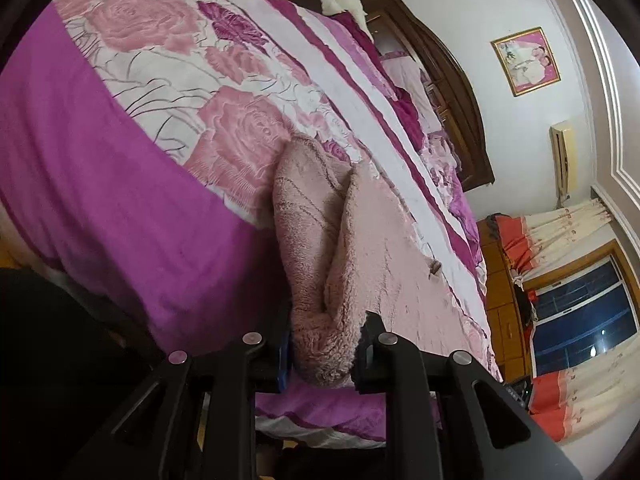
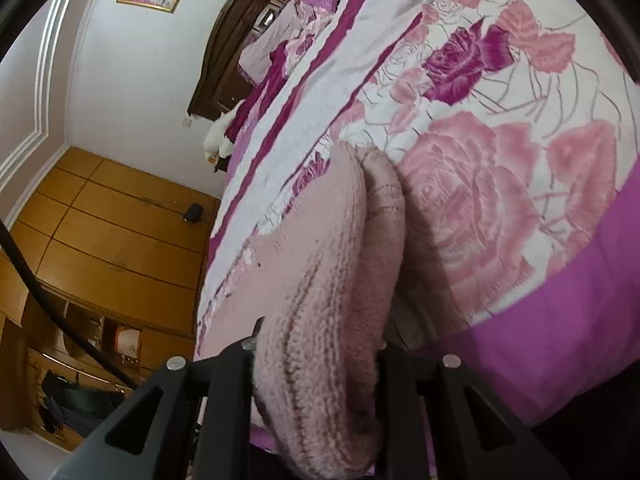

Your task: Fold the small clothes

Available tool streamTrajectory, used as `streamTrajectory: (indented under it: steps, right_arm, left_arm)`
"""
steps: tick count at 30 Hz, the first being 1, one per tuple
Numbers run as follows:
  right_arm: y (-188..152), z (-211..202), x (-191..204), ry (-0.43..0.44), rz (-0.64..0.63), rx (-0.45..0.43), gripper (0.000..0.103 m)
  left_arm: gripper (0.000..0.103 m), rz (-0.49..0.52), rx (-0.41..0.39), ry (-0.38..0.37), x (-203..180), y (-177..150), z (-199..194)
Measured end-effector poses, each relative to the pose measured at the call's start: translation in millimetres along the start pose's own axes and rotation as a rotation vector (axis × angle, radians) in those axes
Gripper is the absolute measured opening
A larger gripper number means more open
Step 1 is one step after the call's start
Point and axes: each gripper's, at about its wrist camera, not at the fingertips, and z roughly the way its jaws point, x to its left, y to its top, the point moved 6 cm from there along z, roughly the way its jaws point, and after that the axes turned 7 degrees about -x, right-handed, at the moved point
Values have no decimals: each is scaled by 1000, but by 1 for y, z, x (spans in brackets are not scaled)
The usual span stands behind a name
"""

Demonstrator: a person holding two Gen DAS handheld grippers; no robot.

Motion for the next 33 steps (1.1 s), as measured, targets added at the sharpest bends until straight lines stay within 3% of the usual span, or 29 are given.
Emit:
streamTrajectory:
  steps: [3, 4, 5, 7, 9, 13, 15, 16, 17, 18, 19, 20, 21, 25, 27, 31, 33]
  right_arm:
    - [-7, -2, 7, -37, -80, 24, 23]
    - [-10, 0, 8, -51, -88, 43, 31]
    - [-13, 3, 5, -120, -105, 64, 36]
    - [-18, 2, 0, -249, -149, 81, 66]
    - [-19, -7, -5, -333, -202, 55, 67]
    - [-13, -47, -14, -512, -271, -62, 69]
    - [-5, -71, -10, -609, -312, -148, 71]
    - [-2, -79, -2, -615, -338, -189, 72]
    - [0, -90, 9, -581, -379, -248, 73]
    - [1, -93, 17, -536, -403, -275, 81]
    - [1, -97, 25, -464, -423, -303, 96]
    - [-1, -102, 33, -387, -421, -336, 102]
    - [-2, -96, 37, -344, -404, -327, 103]
    - [-22, -51, 53, -130, -363, -118, 103]
    - [-45, -24, 74, -94, -432, -49, 103]
    - [-97, 37, 137, -131, -744, -1, 103]
    - [-124, 71, 167, -103, -861, 72, 103]
  left_arm:
    - [4, -3, 11, 50, 5, -1, 1]
    - [4, -18, -14, 128, 13, 0, -2]
    - [4, -25, -45, 175, 18, 0, -7]
    - [12, -2, -159, 242, 20, 3, -27]
    - [21, 54, -210, 252, 15, 2, -40]
    - [28, 290, -275, 332, -14, -8, -56]
    - [31, 386, -276, 326, -29, -16, -54]
    - [31, 410, -266, 295, -35, -23, -50]
    - [31, 404, -269, 276, -38, -24, -48]
    - [31, 384, -285, 250, -39, -25, -47]
    - [31, 350, -302, 209, -39, -26, -46]
    - [31, 317, -307, 171, -38, -28, -43]
    - [31, 289, -300, 145, -37, -29, -39]
    - [31, 258, -255, 146, -32, -30, -20]
    - [31, 274, -251, 181, -31, -32, -14]
    - [31, 334, -257, 312, -24, -30, 1]
    - [31, 312, -216, 323, -14, -30, 9]
